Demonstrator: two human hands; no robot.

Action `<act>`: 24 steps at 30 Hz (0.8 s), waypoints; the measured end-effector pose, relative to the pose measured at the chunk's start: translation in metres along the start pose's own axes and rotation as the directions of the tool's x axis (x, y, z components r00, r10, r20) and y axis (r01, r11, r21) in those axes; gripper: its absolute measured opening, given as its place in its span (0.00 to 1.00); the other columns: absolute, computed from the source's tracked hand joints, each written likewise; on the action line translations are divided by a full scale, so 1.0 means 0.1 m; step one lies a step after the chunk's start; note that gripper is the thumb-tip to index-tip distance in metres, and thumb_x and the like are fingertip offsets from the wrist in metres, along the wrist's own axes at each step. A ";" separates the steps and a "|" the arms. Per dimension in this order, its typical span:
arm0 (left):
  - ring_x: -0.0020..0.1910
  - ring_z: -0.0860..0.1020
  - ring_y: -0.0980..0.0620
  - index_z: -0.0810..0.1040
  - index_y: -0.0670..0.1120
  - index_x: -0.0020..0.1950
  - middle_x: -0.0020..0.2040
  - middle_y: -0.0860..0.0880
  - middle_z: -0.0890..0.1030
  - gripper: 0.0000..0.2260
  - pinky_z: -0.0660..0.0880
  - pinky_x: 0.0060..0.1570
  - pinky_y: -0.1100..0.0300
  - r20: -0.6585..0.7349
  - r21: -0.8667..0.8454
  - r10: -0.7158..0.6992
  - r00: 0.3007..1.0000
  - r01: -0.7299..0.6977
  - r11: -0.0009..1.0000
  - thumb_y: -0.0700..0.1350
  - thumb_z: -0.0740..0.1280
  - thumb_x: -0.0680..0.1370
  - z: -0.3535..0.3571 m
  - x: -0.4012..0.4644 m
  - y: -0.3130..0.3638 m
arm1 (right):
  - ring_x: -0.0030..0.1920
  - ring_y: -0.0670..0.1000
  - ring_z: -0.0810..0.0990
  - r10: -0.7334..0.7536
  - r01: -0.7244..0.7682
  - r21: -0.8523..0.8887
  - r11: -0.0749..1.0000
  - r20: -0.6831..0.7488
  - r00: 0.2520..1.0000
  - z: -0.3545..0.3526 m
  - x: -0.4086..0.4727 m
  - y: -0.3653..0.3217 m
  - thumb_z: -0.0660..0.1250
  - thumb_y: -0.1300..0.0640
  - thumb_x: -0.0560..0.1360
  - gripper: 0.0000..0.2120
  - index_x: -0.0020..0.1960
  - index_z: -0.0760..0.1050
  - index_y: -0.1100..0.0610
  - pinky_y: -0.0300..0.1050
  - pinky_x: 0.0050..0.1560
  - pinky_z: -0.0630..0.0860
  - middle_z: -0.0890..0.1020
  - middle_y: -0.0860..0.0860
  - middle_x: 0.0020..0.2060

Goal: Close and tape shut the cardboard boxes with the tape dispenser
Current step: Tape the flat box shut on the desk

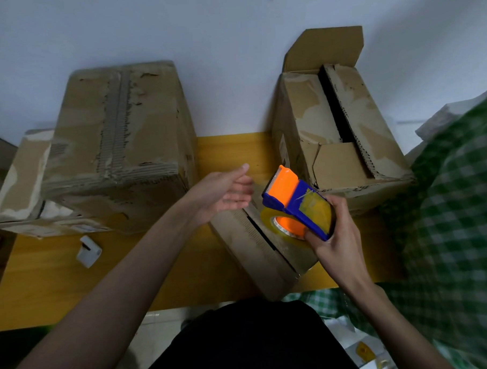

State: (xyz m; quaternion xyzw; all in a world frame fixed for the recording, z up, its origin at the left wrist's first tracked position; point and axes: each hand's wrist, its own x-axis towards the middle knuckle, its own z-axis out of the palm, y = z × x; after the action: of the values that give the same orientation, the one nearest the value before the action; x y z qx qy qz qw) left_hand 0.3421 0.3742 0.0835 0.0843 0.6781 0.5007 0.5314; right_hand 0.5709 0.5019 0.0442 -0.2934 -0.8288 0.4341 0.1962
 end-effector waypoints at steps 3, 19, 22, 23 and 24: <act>0.55 0.84 0.47 0.79 0.42 0.61 0.55 0.43 0.85 0.27 0.81 0.54 0.56 0.094 0.025 -0.071 0.993 0.068 0.997 0.64 0.64 0.77 0.05 -0.06 -0.01 | 0.60 0.40 0.74 -0.016 0.016 0.005 1.000 0.001 1.000 -0.02 0.00 -0.01 0.77 0.62 0.71 0.30 0.66 0.65 0.50 0.34 0.50 0.74 0.74 0.44 0.58; 0.43 0.80 0.53 0.83 0.41 0.53 0.44 0.46 0.84 0.05 0.79 0.45 0.62 -0.082 0.114 0.049 0.995 -0.040 0.993 0.37 0.70 0.79 0.02 0.10 -0.04 | 0.57 0.45 0.75 0.045 -0.020 -0.325 0.945 0.067 0.997 -0.10 -0.03 -0.10 0.77 0.48 0.70 0.34 0.70 0.64 0.46 0.42 0.50 0.75 0.76 0.44 0.60; 0.41 0.79 0.54 0.84 0.40 0.53 0.45 0.45 0.84 0.06 0.78 0.41 0.64 -0.124 0.264 0.070 0.990 -0.035 0.964 0.36 0.68 0.80 0.03 0.20 -0.06 | 0.59 0.49 0.76 0.069 -0.025 -0.332 0.943 0.122 0.990 -0.11 -0.05 -0.16 0.77 0.48 0.70 0.36 0.71 0.62 0.45 0.47 0.54 0.77 0.76 0.45 0.62; 0.41 0.78 0.54 0.84 0.40 0.52 0.45 0.45 0.84 0.06 0.78 0.40 0.65 -0.130 0.294 0.077 0.989 -0.036 0.955 0.36 0.67 0.80 0.03 0.23 -0.06 | 0.59 0.47 0.75 0.081 -0.039 -0.286 0.958 0.136 0.987 -0.10 -0.07 -0.18 0.78 0.49 0.70 0.36 0.71 0.62 0.46 0.40 0.51 0.76 0.75 0.44 0.62; 0.42 0.78 0.54 0.84 0.40 0.51 0.46 0.45 0.84 0.06 0.77 0.40 0.65 -0.125 0.313 0.080 0.989 -0.037 0.949 0.37 0.67 0.80 0.03 0.26 -0.05 | 0.59 0.43 0.73 0.090 -0.052 -0.249 0.967 0.146 0.985 -0.08 -0.10 -0.19 0.78 0.50 0.70 0.36 0.72 0.62 0.47 0.32 0.48 0.72 0.73 0.42 0.61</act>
State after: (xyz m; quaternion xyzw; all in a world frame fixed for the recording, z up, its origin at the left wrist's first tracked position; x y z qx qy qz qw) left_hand 0.3355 0.3904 0.0633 0.1524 0.7801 0.4084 0.4488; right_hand 0.5774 0.4918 0.0638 -0.3099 -0.8778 0.3570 0.0773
